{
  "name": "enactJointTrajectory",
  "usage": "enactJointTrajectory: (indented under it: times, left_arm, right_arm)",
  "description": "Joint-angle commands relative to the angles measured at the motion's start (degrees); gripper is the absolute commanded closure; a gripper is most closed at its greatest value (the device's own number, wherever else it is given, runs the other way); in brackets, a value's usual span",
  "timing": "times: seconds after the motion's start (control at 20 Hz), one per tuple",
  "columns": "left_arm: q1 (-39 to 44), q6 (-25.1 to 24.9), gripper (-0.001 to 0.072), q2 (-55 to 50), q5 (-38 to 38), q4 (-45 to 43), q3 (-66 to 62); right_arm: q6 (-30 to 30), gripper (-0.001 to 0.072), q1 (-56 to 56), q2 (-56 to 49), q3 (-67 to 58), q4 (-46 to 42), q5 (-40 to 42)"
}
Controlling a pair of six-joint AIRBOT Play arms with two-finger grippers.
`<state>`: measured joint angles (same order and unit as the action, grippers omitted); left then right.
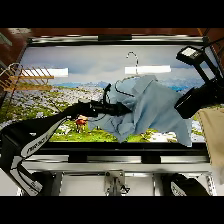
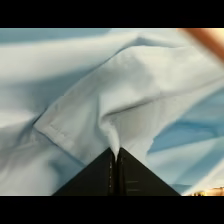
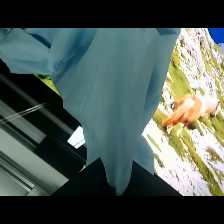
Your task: Fold the shirts.
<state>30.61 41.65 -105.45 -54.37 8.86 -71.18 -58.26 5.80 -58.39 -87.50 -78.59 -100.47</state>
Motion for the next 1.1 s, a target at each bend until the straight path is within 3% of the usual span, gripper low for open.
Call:
enactJointTrajectory:
  times: [0.0, 0.15, 0.35, 0.5, 1.05]
  left_arm:
    - [-5.9, -0.5, 0.0656, 2.8, -1.0, -3.9, -0.2]
    - [-12.3, 4.1, 0.0655, 6.3, -1.4, -10.3, -0.2]
    - [-17.3, 5.0, 0.0655, 8.2, -1.3, -10.4, -1.8]
    - [-21.0, 6.3, 0.0655, 8.2, -1.2, -10.4, -5.9]
    - [-30.2, 9.2, 0.0654, 8.2, -1.8, -10.6, -14.8]
  right_arm:
    - [0.0, 0.0627, 0.0, 0.0, 0.0, 0.0, 1.4]
    - [0.0, 0.0627, 0.0, 0.0, 0.0, 1.4, 7.5]
    - [2.6, 0.0627, 0.0, 0.0, 0.0, 13.0, 17.1]
    - [4.5, 0.0628, 0.0, 0.0, 0.0, 17.2, 17.8]
    - [7.5, 0.0628, 0.0, 0.0, 0.0, 18.3, 17.9]
